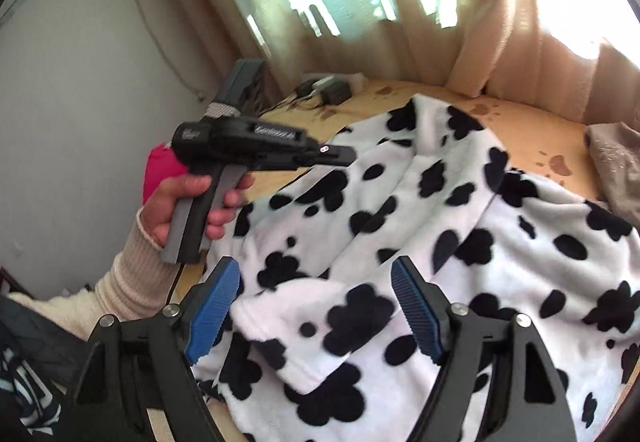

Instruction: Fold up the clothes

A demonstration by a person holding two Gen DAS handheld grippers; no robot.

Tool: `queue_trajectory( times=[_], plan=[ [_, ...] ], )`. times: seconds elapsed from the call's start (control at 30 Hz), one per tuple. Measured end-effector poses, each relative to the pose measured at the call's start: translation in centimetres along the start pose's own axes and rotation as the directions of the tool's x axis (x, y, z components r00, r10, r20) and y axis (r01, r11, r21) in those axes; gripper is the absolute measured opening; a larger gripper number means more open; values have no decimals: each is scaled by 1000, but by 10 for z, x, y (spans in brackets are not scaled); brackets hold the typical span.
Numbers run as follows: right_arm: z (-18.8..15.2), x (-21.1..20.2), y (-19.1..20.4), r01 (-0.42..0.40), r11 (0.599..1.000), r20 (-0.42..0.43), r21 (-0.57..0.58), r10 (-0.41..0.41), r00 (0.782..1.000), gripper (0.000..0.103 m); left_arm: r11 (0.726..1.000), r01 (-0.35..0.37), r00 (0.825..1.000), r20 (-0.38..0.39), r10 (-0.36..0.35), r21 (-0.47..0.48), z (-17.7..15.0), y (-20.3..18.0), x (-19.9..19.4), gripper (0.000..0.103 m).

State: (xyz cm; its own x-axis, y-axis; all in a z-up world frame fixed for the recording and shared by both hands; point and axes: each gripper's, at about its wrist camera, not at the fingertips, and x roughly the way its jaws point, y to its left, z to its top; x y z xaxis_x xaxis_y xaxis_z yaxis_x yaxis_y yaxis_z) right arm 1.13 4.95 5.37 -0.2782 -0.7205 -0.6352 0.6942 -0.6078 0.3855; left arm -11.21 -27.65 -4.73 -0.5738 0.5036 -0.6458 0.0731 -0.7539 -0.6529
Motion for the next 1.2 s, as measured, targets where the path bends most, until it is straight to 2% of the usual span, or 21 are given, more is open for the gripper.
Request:
queue_trajectory(
  times=[0.03,0.1,0.17,0.2,0.23,0.3,0.37,0.4,0.5,0.57,0.63,0.77,0.83,0.9,1.0,1.07,1.1,1.2],
  plan=[
    [9,-2,-16,34,999,21,27,-34,999,83,1000,11,1000,-13,-11,-5,11,-4,7,5],
    [24,-3,-49,44,995,56,92,-50,997,85,992,90,995,-44,-95,-91,32,2,29,5],
    [36,4,-90,-56,973,91,225,37,995,85,967,167,980,-75,-184,-190,51,14,54,5],
    [40,10,-112,-119,945,116,306,86,989,85,958,174,978,-74,-195,-228,59,20,64,5],
    [44,17,-132,-176,909,141,378,131,981,85,955,159,982,-61,-179,-251,67,26,71,5],
    [49,36,-163,-274,832,164,482,221,961,85,958,94,994,-24,-105,-272,80,37,77,5],
    [51,58,-186,-326,762,163,560,284,945,85,955,35,999,11,-33,-295,90,47,79,5],
    [52,69,-193,-322,743,146,587,294,945,85,950,37,999,15,-34,-310,94,52,82,5],
    [52,98,-210,-270,712,80,648,289,954,85,948,75,994,-49,-95,-311,99,54,99,5],
    [52,117,-217,-287,672,70,683,331,941,85,943,110,986,-84,-143,-314,100,50,111,5],
    [56,132,-216,-308,655,63,691,369,927,85,934,148,973,-121,-196,-324,100,46,123,5],
    [70,156,-207,-338,660,54,671,411,910,86,913,220,949,-143,-282,-344,101,43,141,5],
    [79,163,-204,-353,666,74,657,409,910,86,899,253,940,-130,-317,-357,105,47,145,5],
    [91,165,-204,-340,693,99,636,363,926,86,908,252,949,-98,-299,-335,110,48,142,5],
    [116,160,-203,-276,792,131,545,245,961,86,933,224,971,-22,-240,-282,120,51,127,5],
    [134,155,-198,-207,860,163,467,147,976,86,934,241,970,23,-244,-265,125,55,113,5],
    [141,151,-196,-180,884,183,433,109,977,86,939,226,974,28,-226,-260,126,57,107,5],
    [148,146,-194,-134,905,189,404,61,980,86,951,145,989,3,-150,-273,125,66,92,5]
  ],
)
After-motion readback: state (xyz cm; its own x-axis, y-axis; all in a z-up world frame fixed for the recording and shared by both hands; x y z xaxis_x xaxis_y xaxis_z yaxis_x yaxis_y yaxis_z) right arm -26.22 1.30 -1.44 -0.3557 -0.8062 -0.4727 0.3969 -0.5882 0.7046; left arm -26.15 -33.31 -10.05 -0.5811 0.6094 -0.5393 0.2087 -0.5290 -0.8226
